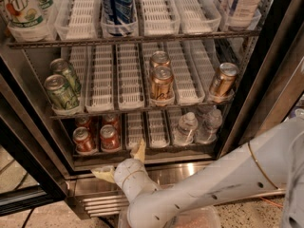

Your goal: Pick coke can from bottom shelf of fridge

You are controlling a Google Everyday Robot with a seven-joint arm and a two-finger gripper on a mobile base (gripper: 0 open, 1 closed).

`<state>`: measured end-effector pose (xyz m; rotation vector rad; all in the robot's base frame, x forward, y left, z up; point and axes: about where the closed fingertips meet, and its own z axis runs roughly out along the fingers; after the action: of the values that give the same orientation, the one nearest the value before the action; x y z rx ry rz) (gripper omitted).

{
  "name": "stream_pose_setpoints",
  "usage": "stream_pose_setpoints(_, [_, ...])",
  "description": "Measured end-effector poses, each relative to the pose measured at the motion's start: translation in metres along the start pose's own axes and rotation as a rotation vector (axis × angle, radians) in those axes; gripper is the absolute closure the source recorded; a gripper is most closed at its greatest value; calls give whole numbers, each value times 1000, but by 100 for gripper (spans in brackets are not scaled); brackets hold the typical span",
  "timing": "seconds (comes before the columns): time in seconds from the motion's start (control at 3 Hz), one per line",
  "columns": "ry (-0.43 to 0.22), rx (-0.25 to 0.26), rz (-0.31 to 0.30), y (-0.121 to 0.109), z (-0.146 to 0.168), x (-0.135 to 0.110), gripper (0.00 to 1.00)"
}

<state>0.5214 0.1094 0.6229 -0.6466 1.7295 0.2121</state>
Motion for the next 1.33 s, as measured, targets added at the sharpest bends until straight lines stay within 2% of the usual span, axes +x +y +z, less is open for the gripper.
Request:
stream_pose_setpoints(0.67, [-49, 59, 92, 6, 17, -6, 0])
stream_pose_setpoints(1.33, [-62, 67, 87, 5, 20, -9, 0])
